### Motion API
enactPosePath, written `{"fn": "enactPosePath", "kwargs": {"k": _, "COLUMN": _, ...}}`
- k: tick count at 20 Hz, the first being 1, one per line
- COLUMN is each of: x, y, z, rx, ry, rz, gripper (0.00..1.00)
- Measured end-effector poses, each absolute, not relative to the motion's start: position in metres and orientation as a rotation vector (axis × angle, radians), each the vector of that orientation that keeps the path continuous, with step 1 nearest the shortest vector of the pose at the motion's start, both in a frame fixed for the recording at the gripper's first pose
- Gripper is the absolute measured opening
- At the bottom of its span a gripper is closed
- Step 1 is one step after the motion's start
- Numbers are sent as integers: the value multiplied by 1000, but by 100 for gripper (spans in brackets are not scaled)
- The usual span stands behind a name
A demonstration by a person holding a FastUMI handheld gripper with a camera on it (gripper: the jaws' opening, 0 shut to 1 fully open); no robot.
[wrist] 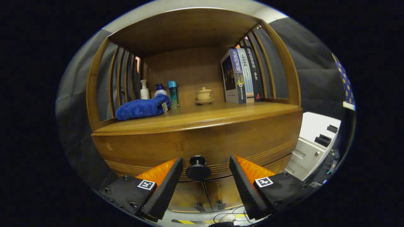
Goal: Pull open the drawer, take out the items inside it, and place them on the countertop above the cabinet.
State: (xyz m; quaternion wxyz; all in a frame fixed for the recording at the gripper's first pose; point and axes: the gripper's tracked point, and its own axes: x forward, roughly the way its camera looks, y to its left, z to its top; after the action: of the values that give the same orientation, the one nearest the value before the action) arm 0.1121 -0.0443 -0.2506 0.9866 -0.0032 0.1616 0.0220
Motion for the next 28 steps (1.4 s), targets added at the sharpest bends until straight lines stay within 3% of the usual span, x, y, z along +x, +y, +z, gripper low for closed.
{"fn": "enactPosePath", "kwargs": {"k": 7, "x": 119, "y": -33, "z": -264, "rx": 38, "ry": 345, "rz": 71, "gripper": 54}}
{"fn": "enactPosePath", "kwargs": {"k": 12, "x": 115, "y": -31, "z": -266, "rx": 37, "ry": 386, "rz": 62, "gripper": 39}}
{"fn": "enactPosePath", "kwargs": {"k": 28, "x": 0, "y": -49, "z": -256, "rx": -73, "ry": 458, "rz": 40, "gripper": 39}}
